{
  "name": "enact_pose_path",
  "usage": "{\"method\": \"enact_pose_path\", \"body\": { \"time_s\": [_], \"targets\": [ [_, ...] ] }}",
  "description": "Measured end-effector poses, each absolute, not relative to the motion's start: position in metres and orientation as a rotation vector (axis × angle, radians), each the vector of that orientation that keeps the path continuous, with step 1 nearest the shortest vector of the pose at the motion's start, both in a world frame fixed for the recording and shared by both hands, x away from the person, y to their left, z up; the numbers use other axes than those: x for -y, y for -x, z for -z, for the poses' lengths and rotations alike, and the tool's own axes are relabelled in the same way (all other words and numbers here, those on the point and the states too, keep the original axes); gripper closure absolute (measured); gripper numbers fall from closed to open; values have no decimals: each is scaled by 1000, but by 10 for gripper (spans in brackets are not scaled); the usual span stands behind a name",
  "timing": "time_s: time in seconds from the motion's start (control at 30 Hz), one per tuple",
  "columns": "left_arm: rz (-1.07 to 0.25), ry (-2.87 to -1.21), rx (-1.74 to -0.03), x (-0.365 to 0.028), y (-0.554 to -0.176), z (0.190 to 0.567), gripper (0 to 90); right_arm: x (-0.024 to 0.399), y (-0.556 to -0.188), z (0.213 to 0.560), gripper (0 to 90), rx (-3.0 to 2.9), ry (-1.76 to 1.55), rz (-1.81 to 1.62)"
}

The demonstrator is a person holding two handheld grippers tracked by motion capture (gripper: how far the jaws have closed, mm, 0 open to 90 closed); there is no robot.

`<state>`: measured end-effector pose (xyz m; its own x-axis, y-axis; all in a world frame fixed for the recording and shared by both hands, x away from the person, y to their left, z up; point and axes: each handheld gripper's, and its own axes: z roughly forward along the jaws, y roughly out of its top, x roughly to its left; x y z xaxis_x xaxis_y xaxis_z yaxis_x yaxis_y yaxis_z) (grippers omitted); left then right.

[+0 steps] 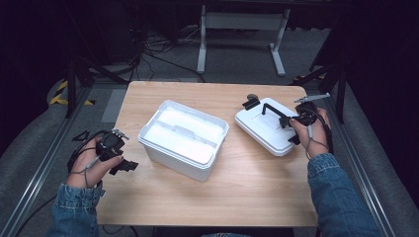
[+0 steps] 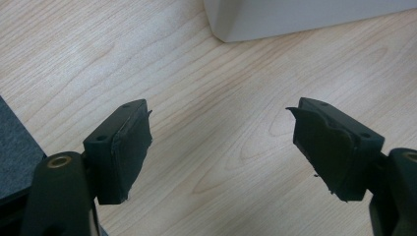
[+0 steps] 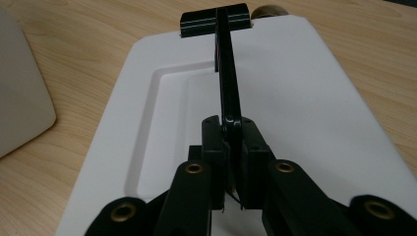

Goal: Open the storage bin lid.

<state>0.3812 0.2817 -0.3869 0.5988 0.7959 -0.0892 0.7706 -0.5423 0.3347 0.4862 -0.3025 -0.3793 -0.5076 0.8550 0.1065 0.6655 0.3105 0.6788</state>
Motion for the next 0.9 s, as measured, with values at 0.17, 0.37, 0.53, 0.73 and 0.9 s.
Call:
{"method": "enact_pose_path", "body": {
  "time_s": [0.17,0.37,0.53,0.73,0.9],
  "targets": [
    [-102,-2491,-1268,-281,-381,388,228,305,-487,389,849,-2307,-1393,-991],
    [-101,-2493,-1267,-281,-381,388,227,307,-488,397,849,-2309,-1402,-985],
    [-101,-2494,-1266,-281,-381,388,227,309,-488,402,848,-2313,-1415,-995],
    [-97,-2492,-1269,-281,-381,388,227,312,-487,408,846,-2326,-1450,-998],
    [-92,-2494,-1270,-281,-381,388,227,314,-487,415,845,-2345,-1479,-966]
  ]
}}
